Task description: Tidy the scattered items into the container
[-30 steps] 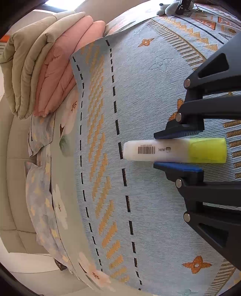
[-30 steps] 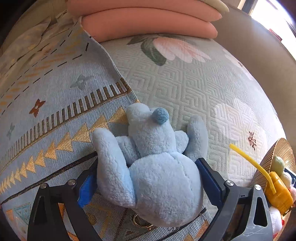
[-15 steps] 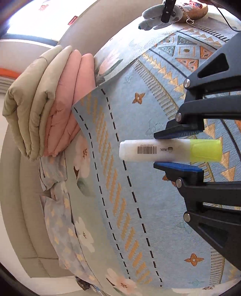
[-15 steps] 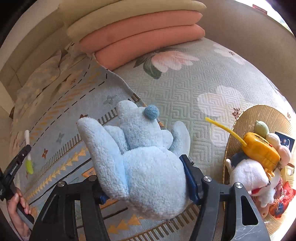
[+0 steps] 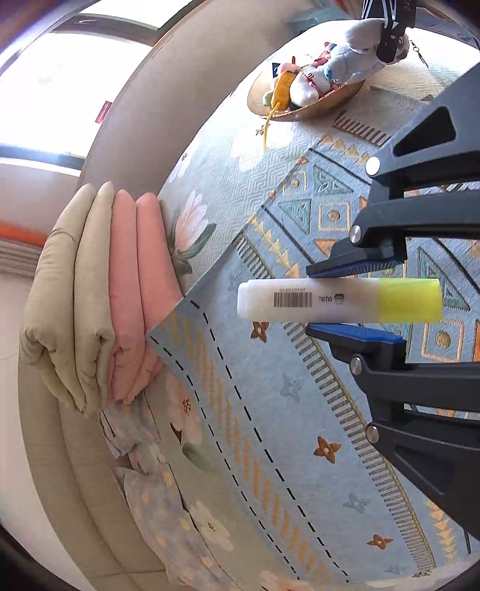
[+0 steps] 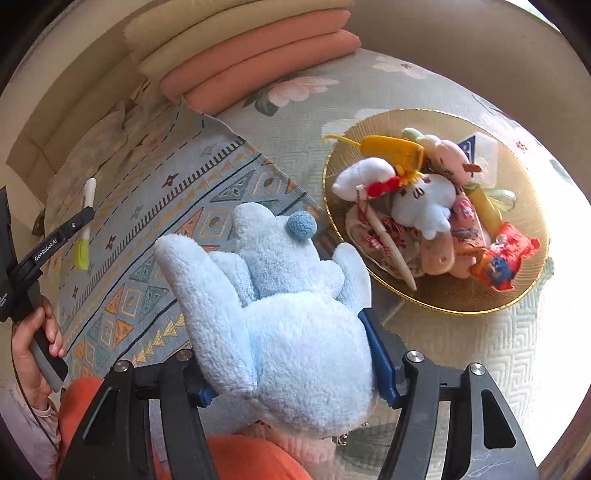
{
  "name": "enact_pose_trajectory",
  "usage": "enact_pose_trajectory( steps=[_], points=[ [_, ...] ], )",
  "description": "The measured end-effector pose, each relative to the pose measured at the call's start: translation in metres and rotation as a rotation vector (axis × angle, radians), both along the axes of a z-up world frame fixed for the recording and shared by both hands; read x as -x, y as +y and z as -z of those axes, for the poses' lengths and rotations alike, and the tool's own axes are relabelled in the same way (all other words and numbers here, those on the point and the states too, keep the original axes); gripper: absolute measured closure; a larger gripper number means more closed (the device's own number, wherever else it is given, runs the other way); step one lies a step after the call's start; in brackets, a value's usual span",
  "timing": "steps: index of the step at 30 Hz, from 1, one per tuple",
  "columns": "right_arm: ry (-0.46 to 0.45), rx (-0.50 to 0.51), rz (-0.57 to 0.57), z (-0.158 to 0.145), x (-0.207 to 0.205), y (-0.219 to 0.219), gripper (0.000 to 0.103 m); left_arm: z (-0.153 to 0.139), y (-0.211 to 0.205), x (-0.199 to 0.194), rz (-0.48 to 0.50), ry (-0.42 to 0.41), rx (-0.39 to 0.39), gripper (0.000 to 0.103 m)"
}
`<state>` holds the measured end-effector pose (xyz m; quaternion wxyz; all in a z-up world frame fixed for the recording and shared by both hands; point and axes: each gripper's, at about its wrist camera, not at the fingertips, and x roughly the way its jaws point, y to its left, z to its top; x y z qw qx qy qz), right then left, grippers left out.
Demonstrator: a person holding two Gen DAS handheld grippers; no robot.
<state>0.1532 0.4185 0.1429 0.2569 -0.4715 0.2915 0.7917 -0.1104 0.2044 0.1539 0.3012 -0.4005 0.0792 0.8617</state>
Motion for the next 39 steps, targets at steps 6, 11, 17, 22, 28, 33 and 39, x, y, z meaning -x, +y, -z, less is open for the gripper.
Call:
enact_pose_trajectory(
  steps=[6, 11, 17, 22, 28, 33, 39],
  points=[
    [0.024, -0.024, 0.129, -0.013, -0.056, 0.032, 0.039, -0.005, 0.075, -0.04, 0.139, -0.022, 0.014, 0.082],
    [0.072, -0.071, 0.236, -0.033, -0.082, 0.069, 0.039, -0.002, 0.154, -0.073, 0.24, -0.056, 0.011, 0.082],
    [0.092, -0.128, 0.309, -0.048, -0.094, 0.111, 0.039, 0.002, 0.237, -0.096, 0.325, -0.068, -0.002, 0.082],
    [0.098, -0.134, 0.357, -0.048, -0.096, 0.142, 0.038, 0.004, 0.284, -0.101, 0.364, -0.071, -0.014, 0.082],
    [0.1, -0.104, 0.388, -0.027, -0.089, 0.169, 0.038, 0.016, 0.323, -0.103, 0.395, -0.068, -0.011, 0.082],
    [0.09, -0.072, 0.394, -0.008, -0.08, 0.18, 0.038, 0.032, 0.338, -0.096, 0.408, -0.088, -0.005, 0.082],
    [0.073, -0.071, 0.39, 0.001, -0.069, 0.184, 0.038, 0.043, 0.338, -0.081, 0.414, -0.132, -0.029, 0.082]
  ],
)
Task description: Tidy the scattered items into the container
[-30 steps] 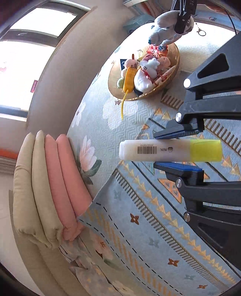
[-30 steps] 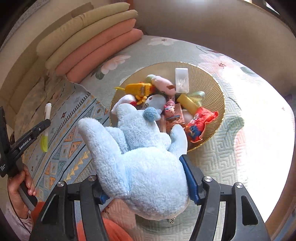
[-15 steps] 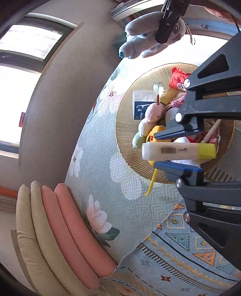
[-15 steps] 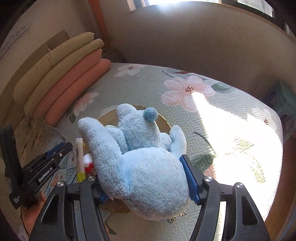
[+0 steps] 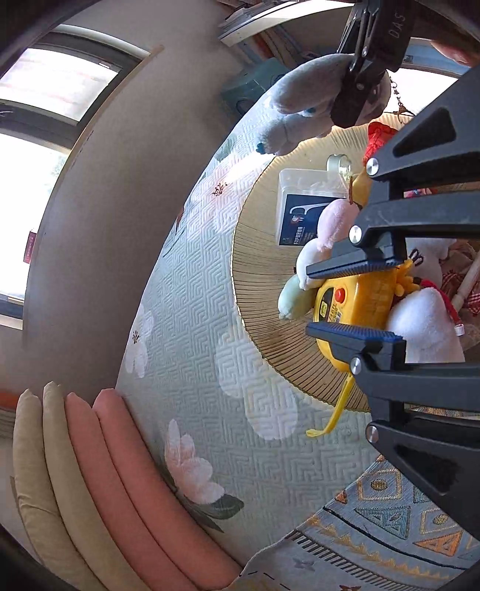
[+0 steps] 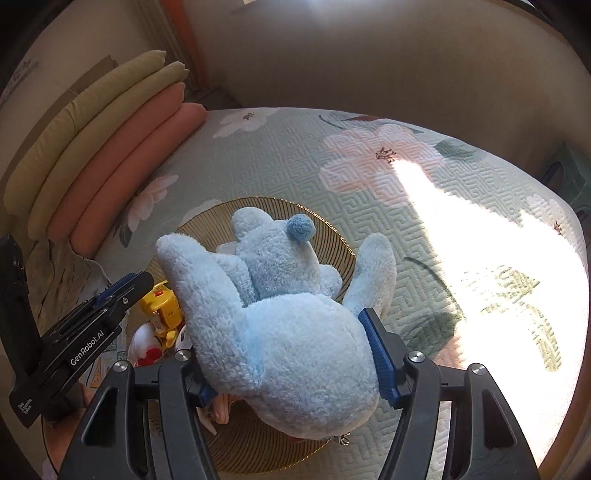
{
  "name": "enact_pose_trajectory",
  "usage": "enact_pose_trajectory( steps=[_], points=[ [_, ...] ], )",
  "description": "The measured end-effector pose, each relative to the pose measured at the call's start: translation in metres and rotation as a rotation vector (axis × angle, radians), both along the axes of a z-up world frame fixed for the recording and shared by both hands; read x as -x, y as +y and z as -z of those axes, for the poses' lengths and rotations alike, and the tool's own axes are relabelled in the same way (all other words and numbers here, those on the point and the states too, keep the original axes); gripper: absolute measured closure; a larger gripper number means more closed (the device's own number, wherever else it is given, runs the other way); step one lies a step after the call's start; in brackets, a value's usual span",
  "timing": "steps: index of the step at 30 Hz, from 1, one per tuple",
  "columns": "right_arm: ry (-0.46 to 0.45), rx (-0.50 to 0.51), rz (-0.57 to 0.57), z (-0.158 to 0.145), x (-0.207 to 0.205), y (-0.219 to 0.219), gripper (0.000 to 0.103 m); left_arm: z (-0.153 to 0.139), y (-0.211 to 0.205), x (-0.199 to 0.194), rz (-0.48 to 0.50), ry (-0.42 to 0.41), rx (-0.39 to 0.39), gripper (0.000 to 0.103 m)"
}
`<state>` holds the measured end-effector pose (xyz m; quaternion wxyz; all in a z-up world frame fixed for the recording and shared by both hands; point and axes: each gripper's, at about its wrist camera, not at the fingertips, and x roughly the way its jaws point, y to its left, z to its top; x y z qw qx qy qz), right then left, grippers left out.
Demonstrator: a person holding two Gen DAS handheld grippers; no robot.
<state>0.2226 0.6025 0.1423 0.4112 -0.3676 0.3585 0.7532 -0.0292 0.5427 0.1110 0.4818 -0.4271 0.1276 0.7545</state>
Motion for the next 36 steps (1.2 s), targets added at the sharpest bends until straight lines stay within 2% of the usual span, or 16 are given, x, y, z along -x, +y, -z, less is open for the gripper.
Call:
enact_pose_trajectory(
  steps=[6, 8, 10, 15, 18, 21, 23, 25, 27, 28, 29, 31, 32, 36],
  points=[
    [-0.029, 0.005, -0.006, 0.003, 0.014, 0.001, 0.034, -0.003, -0.016, 0.012, 0.012, -0.053, -0.035, 0.08],
    [-0.049, 0.002, -0.014, 0.001, 0.018, -0.001, 0.031, -0.01, -0.03, 0.017, 0.007, -0.054, -0.057, 0.063],
    [-0.067, 0.0, -0.028, -0.002, 0.021, -0.005, 0.031, -0.019, -0.05, 0.024, -0.013, -0.031, -0.074, 0.053],
    [-0.064, -0.036, -0.064, -0.018, 0.02, -0.027, 0.031, -0.025, -0.123, 0.054, -0.098, 0.005, -0.04, 0.042],
    [-0.059, -0.052, -0.073, -0.026, 0.015, -0.043, 0.028, -0.006, -0.162, 0.066, -0.116, -0.059, 0.021, 0.039],
    [-0.067, -0.054, -0.066, -0.027, 0.007, -0.06, 0.027, 0.024, -0.178, 0.055, -0.092, -0.144, 0.064, 0.039],
    [-0.079, -0.04, -0.063, -0.025, 0.001, -0.069, 0.027, 0.043, -0.169, 0.037, -0.053, -0.148, 0.093, 0.039],
    [-0.099, -0.024, -0.066, -0.022, -0.004, -0.075, 0.027, 0.061, -0.152, 0.018, -0.022, -0.107, 0.135, 0.039],
    [-0.11, -0.016, -0.06, -0.022, -0.011, -0.079, 0.027, 0.077, -0.133, 0.002, 0.001, -0.05, 0.187, 0.039],
    [-0.113, -0.016, -0.055, -0.023, -0.016, -0.081, 0.027, 0.086, -0.126, -0.003, 0.006, -0.033, 0.217, 0.044],
    [-0.117, -0.02, -0.047, -0.025, -0.021, -0.082, 0.027, 0.092, -0.121, -0.006, 0.008, -0.025, 0.235, 0.06],
    [-0.122, -0.024, -0.023, -0.026, -0.03, -0.084, 0.027, 0.094, -0.119, -0.012, 0.007, 0.026, 0.224, 0.067],
    [-0.117, -0.017, -0.012, -0.026, -0.035, -0.083, 0.027, 0.093, -0.119, -0.013, 0.014, 0.031, 0.22, 0.082],
    [-0.066, 0.033, 0.023, -0.02, -0.049, -0.078, 0.027, 0.076, -0.128, -0.007, 0.002, 0.028, 0.206, 0.083]
  ],
)
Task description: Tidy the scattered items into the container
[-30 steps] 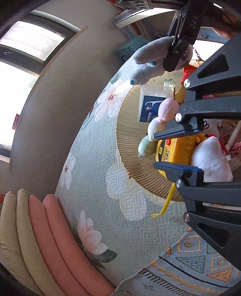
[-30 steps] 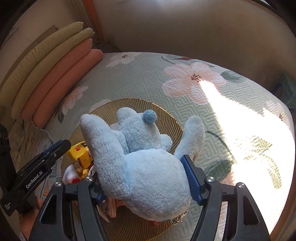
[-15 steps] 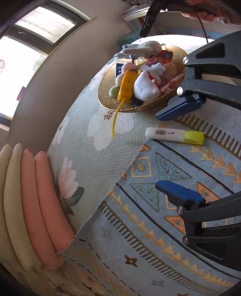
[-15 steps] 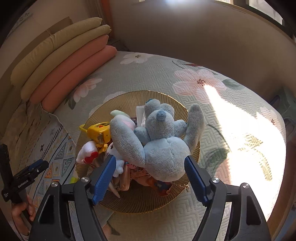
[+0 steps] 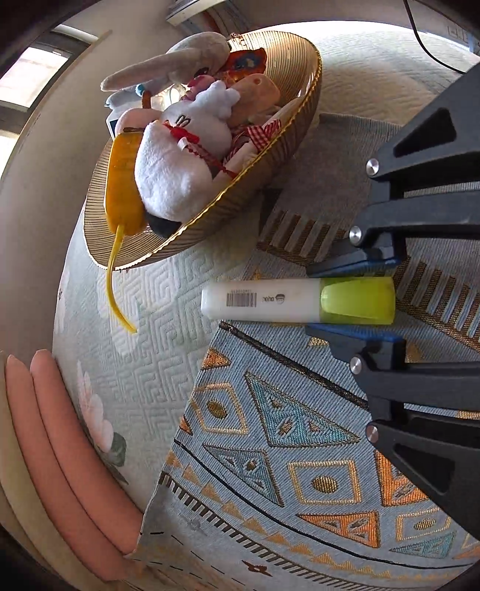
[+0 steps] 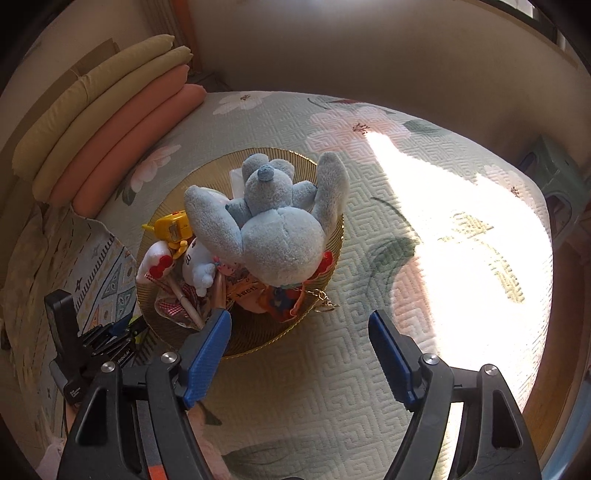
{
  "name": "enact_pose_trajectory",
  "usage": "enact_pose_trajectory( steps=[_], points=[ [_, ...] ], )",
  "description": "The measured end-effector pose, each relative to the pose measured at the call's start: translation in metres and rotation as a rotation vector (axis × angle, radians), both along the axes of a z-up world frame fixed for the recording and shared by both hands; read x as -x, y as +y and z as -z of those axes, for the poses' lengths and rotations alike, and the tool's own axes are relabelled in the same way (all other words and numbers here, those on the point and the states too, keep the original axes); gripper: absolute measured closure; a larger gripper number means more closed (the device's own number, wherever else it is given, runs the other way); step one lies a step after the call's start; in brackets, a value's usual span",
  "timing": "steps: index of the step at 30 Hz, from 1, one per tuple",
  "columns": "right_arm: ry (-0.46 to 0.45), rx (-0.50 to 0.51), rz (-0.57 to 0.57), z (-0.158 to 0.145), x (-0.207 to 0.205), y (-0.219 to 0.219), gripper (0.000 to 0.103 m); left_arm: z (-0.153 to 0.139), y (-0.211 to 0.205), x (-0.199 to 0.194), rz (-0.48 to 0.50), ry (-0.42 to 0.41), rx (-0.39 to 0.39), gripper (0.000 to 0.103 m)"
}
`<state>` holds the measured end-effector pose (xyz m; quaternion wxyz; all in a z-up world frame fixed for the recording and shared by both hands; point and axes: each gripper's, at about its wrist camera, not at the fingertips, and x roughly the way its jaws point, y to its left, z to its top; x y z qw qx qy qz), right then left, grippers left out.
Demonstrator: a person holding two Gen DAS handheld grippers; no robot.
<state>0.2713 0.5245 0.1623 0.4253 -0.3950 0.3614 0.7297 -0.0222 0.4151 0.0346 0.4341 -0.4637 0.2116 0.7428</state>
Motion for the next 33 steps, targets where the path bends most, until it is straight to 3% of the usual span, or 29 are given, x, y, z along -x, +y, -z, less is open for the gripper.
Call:
enact_pose_trajectory(
  steps=[7, 13, 19, 22, 27, 28, 31, 33],
  points=[
    [0.043, 0.026, 0.026, 0.005, -0.008, 0.003, 0.027, -0.071, -0.012, 0.008, -0.031, 0.068, -0.11, 0.083],
    [0.055, 0.02, 0.015, 0.003, -0.01, 0.005, 0.027, -0.116, 0.037, 0.008, 0.043, 0.105, -0.2, 0.083],
    [0.064, 0.043, 0.023, 0.009, -0.014, 0.009, 0.027, -0.118, 0.097, -0.011, 0.152, 0.08, -0.239, 0.083],
    [0.072, 0.061, 0.03, 0.014, -0.017, 0.012, 0.027, -0.106, 0.121, -0.021, 0.192, 0.07, -0.209, 0.083],
    [0.064, 0.078, 0.029, 0.019, -0.015, 0.014, 0.027, -0.09, 0.136, -0.017, 0.151, 0.06, -0.171, 0.081],
    [0.064, 0.081, 0.029, 0.019, -0.014, 0.014, 0.027, -0.089, 0.135, -0.015, 0.147, 0.047, -0.17, 0.075],
    [0.073, 0.08, 0.02, 0.016, -0.009, 0.012, 0.027, -0.092, 0.122, -0.014, 0.141, 0.046, -0.164, 0.041],
    [0.086, 0.073, 0.002, 0.011, -0.001, 0.009, 0.027, -0.098, 0.1, -0.012, 0.142, 0.07, -0.172, 0.039]
  ],
)
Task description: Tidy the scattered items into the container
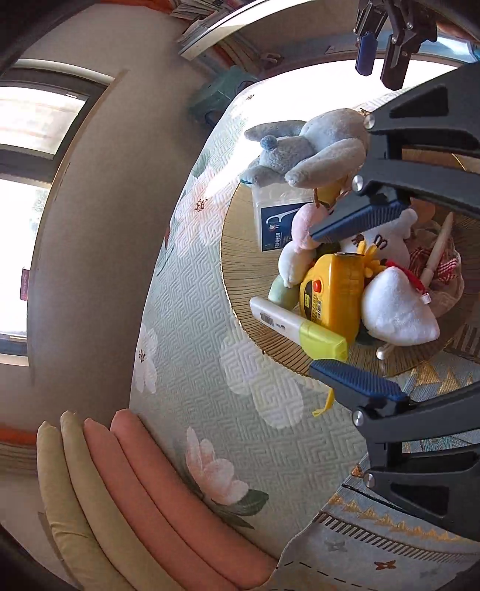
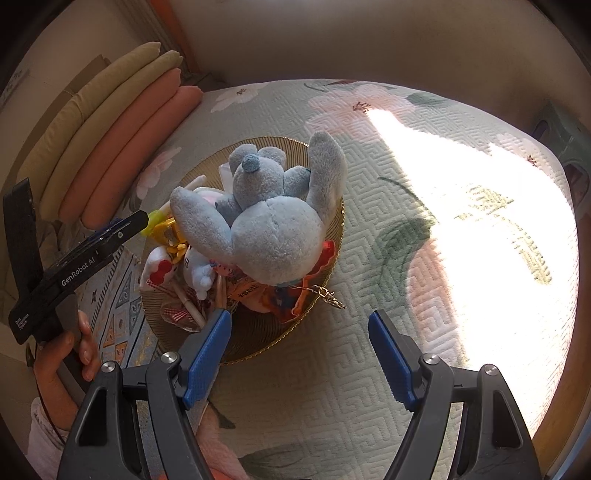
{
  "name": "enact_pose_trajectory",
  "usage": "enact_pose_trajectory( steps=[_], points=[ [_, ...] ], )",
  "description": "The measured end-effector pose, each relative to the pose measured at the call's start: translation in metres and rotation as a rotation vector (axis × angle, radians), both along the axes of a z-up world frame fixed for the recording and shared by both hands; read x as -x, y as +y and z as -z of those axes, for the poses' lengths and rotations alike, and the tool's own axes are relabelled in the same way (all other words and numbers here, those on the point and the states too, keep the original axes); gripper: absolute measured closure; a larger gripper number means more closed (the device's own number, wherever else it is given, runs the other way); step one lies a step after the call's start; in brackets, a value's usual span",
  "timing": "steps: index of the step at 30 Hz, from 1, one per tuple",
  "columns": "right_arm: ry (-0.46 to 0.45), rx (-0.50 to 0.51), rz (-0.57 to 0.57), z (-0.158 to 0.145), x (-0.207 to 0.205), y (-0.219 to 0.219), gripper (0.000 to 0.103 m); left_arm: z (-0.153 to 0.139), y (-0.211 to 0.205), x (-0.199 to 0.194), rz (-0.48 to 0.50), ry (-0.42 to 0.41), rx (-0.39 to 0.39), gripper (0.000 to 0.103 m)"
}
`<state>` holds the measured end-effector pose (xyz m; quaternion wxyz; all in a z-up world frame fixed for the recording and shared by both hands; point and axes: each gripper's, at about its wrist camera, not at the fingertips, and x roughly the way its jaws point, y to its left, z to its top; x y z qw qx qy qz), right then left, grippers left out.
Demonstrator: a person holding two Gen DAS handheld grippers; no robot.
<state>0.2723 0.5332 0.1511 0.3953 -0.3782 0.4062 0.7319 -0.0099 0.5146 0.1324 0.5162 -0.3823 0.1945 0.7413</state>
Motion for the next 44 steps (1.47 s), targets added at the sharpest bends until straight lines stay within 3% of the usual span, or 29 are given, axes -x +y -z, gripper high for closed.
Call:
enact_pose_trajectory(
  steps=[3, 7, 11, 14, 15, 19, 21, 23, 25, 27, 30, 34, 41, 44],
  points=[
    [0.024, -0.01, -0.064, -0.008, 0.022, -0.018, 0.027, -0.002, -0.052, 0.017, -0.056, 0.015, 0.022, 0.028],
    [0.073, -0.017, -0.232, -0.018, 0.074, -0.059, 0.026, 0.013, -0.151, 0.064, -0.227, -0.008, 0.089, 0.025],
    [0.072, -0.025, -0.457, -0.018, 0.158, -0.108, 0.016, 0.047, -0.25, 0.123, -0.476, 0.014, 0.234, 0.025],
    [-0.007, -0.084, -0.63, 0.0, 0.227, -0.143, 0.016, 0.086, -0.307, 0.168, -0.636, 0.078, 0.401, 0.025],
    [-0.044, -0.11, -0.682, 0.01, 0.25, -0.153, 0.016, 0.097, -0.324, 0.182, -0.678, 0.068, 0.419, 0.025],
    [-0.189, -0.199, -0.768, 0.061, 0.316, -0.17, 0.016, 0.12, -0.37, 0.21, -0.814, 0.055, 0.318, 0.024],
    [-0.207, -0.182, -0.76, 0.083, 0.334, -0.164, 0.016, 0.125, -0.376, 0.209, -0.843, 0.106, 0.265, 0.016],
    [-0.214, -0.162, -0.732, 0.1, 0.341, -0.158, 0.016, 0.13, -0.378, 0.203, -0.893, 0.176, 0.248, 0.0],
    [-0.229, -0.139, -0.704, 0.115, 0.342, -0.151, 0.015, 0.131, -0.378, 0.205, -0.903, 0.17, 0.239, 0.0],
    [-0.191, -0.162, -0.7, 0.117, 0.337, -0.152, 0.009, 0.132, -0.384, 0.21, -0.903, 0.126, 0.2, 0.0],
    [-0.204, -0.26, -0.719, 0.123, 0.335, -0.163, 0.0, 0.136, -0.402, 0.219, -0.902, 0.012, 0.106, 0.0],
    [-0.113, -0.32, -0.684, 0.126, 0.32, -0.165, 0.0, 0.135, -0.396, 0.216, -0.902, 0.035, 0.129, 0.0],
    [-0.114, -0.338, -0.656, 0.127, 0.317, -0.167, 0.0, 0.134, -0.399, 0.217, -0.903, 0.027, 0.116, 0.0],
    [-0.074, -0.373, -0.642, 0.129, 0.311, -0.17, 0.0, 0.135, -0.399, 0.217, -0.903, 0.03, 0.117, 0.0]
  ],
)
